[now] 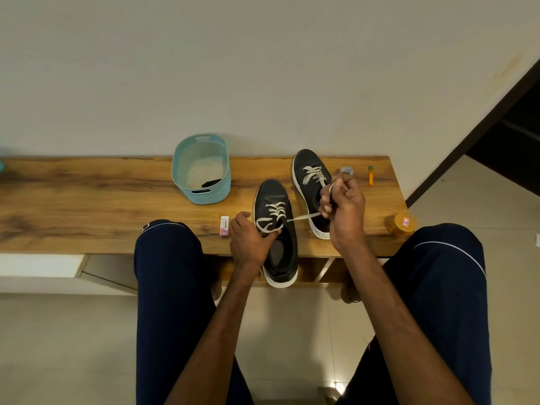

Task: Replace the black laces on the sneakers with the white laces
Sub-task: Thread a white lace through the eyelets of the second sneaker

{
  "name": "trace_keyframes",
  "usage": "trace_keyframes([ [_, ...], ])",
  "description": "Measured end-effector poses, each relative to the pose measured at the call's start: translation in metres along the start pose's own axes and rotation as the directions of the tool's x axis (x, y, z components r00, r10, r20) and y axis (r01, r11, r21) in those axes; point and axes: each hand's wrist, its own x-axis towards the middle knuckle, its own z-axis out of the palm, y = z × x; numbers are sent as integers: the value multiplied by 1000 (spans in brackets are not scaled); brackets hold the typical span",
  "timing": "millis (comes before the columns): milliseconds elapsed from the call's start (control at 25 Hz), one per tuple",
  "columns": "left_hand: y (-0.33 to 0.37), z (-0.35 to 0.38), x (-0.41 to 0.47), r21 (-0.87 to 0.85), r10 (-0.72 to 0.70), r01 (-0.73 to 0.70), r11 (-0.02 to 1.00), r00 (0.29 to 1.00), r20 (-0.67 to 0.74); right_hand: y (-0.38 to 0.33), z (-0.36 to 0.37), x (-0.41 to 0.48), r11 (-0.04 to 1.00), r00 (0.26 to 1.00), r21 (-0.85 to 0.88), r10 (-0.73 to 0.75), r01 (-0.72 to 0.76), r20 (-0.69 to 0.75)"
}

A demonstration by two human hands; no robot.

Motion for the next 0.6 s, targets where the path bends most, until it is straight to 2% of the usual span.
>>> trace_keyframes([
  [40, 0, 0, -1, -49, -41, 43, 998, 998, 38, 3, -3, 2, 971, 999, -239, -16, 28, 50],
  [80, 0, 1, -2, -89, -67, 73, 993, 995, 77, 11, -5, 2, 836, 994, -544, -11, 70, 111],
  [120, -1, 2, -3, -101, -71, 82, 992, 992, 105, 25, -7, 1, 622, 982, -773, 36, 122, 183],
  [160, -2, 3, -4, -83, -60, 70, 994, 991, 118, 41, -7, -2, 415, 963, -893, 118, 173, 242],
  [200, -3, 5, -5, -41, -47, 52, 998, 991, 122, 54, -3, -7, 274, 945, -940, 195, 203, 261],
  [280, -4, 5, -8, 19, -31, 29, 999, 993, 115, 65, 4, -14, 149, 946, -966, 215, 213, 242],
  [320, -4, 4, -8, 21, -34, 31, 999, 993, 112, 62, 7, -15, 148, 954, -964, 173, 220, 245],
  [360, -3, 4, -8, 18, -41, 39, 999, 992, 116, 56, 6, -12, 220, 959, -952, 140, 214, 248],
  [400, -3, 3, -7, 15, -46, 44, 999, 991, 123, 46, 4, -9, 384, 967, -907, 108, 175, 232],
  [440, -3, 3, -6, 17, -51, 49, 999, 989, 135, 34, 1, -6, 607, 978, -790, 100, 86, 183],
  [480, -2, 2, -6, 18, -54, 52, 998, 988, 145, 23, -3, -3, 783, 985, -622, 105, 4, 139],
  [520, 0, 2, -5, 18, -55, 53, 998, 988, 145, 14, -6, 0, 867, 988, -498, 108, -38, 113],
  [560, 0, 1, -5, 20, -51, 49, 999, 989, 141, 10, -10, 3, 875, 987, -482, 115, -48, 112],
  [600, 1, 1, -5, 26, -46, 43, 999, 989, 142, 10, -13, 4, 832, 984, -552, 134, -47, 118],
])
